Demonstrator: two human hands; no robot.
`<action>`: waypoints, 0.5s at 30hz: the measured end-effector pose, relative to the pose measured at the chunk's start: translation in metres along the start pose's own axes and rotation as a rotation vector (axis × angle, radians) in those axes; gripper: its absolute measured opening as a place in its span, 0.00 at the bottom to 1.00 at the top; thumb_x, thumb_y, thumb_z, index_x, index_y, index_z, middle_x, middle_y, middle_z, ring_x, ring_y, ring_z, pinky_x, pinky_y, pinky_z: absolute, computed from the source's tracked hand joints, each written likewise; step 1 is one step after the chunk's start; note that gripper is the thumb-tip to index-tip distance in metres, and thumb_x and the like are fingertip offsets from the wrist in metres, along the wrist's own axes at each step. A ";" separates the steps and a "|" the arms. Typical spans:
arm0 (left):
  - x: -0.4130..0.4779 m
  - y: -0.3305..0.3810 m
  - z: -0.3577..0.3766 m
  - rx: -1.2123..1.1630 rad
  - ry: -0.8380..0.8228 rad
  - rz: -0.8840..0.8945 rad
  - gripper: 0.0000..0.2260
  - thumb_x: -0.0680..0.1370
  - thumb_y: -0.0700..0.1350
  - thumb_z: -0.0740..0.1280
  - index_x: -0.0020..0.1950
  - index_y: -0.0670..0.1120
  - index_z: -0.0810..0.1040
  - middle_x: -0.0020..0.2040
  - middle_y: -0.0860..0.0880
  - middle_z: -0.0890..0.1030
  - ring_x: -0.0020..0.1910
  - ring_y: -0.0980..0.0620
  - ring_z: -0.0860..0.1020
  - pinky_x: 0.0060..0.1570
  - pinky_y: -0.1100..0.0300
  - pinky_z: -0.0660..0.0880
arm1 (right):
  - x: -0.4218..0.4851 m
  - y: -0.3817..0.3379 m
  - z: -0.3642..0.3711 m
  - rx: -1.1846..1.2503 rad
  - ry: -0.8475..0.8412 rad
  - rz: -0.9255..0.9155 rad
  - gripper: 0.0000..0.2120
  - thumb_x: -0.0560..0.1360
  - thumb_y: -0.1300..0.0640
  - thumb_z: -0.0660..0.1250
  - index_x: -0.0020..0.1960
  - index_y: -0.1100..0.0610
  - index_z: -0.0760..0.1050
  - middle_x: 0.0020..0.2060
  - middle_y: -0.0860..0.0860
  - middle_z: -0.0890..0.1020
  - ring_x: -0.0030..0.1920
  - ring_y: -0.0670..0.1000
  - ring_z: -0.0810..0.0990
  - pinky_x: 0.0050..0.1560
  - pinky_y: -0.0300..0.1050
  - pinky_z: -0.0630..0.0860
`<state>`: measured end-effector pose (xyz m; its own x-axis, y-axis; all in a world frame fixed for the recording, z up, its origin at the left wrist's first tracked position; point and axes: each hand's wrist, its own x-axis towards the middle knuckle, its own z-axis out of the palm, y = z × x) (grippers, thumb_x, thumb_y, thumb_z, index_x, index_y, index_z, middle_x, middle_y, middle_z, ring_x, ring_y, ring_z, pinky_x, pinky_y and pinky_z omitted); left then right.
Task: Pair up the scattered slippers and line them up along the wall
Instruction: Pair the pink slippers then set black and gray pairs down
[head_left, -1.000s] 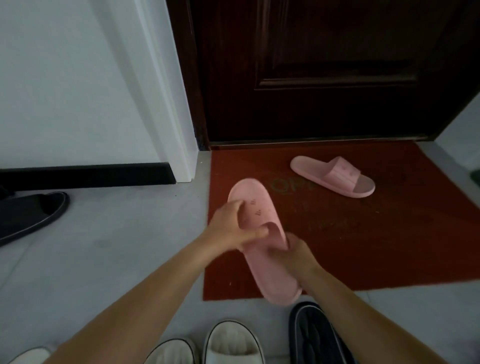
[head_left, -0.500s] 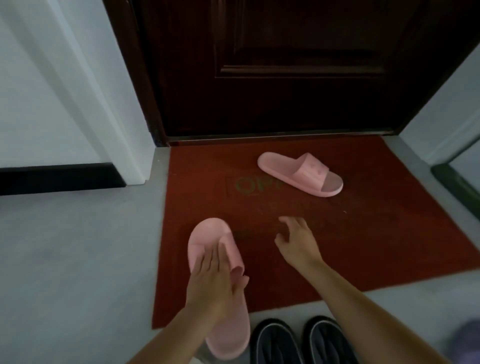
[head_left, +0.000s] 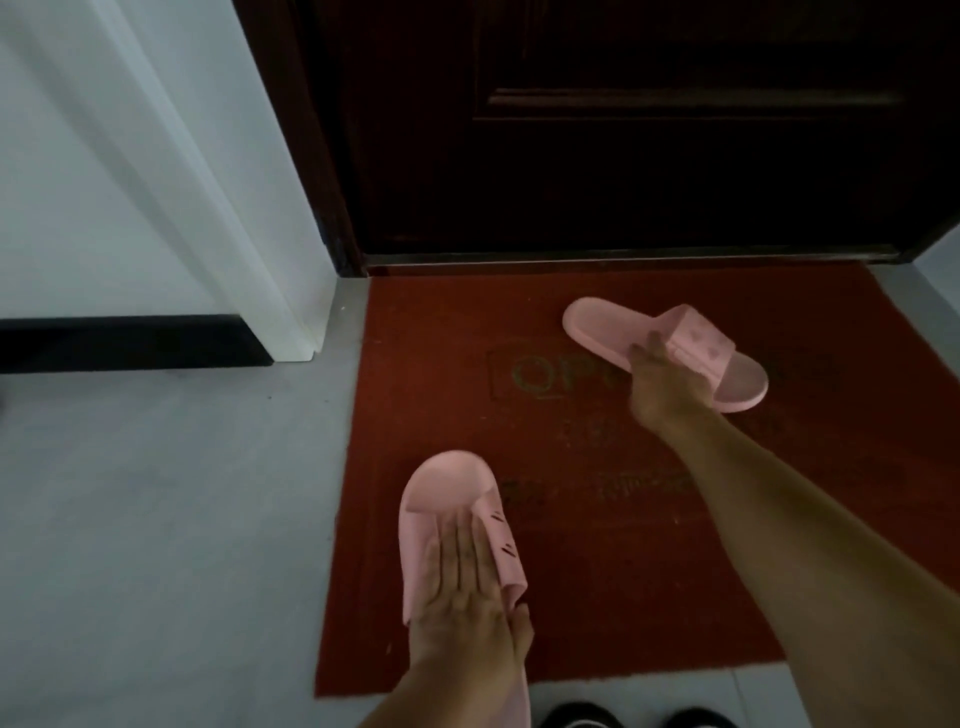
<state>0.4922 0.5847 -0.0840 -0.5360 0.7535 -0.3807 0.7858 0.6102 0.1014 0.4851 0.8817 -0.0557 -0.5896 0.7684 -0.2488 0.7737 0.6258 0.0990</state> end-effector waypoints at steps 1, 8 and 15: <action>0.000 0.000 0.000 0.010 -0.034 0.005 0.33 0.69 0.56 0.52 0.63 0.35 0.75 0.63 0.33 0.76 0.62 0.37 0.76 0.69 0.49 0.47 | 0.002 0.002 -0.001 -0.072 0.022 -0.019 0.27 0.74 0.65 0.62 0.71 0.57 0.59 0.72 0.57 0.60 0.59 0.62 0.75 0.51 0.57 0.76; 0.003 -0.002 0.003 0.020 0.098 -0.044 0.35 0.74 0.56 0.51 0.73 0.33 0.54 0.73 0.31 0.58 0.74 0.36 0.57 0.75 0.47 0.41 | -0.011 0.011 0.009 -0.145 0.250 -0.110 0.15 0.74 0.66 0.61 0.60 0.63 0.70 0.57 0.60 0.73 0.49 0.62 0.78 0.46 0.54 0.76; 0.008 -0.002 0.012 0.093 0.024 -0.017 0.35 0.80 0.59 0.42 0.70 0.36 0.27 0.71 0.36 0.27 0.73 0.39 0.30 0.69 0.45 0.26 | -0.084 0.060 0.039 -0.092 0.502 -0.382 0.13 0.59 0.72 0.74 0.42 0.65 0.78 0.43 0.62 0.81 0.33 0.62 0.80 0.33 0.53 0.80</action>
<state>0.4901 0.5866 -0.0982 -0.5556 0.7499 -0.3591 0.8014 0.5981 0.0091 0.5903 0.8498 -0.0667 -0.8740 0.4441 0.1970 0.4776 0.8599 0.1802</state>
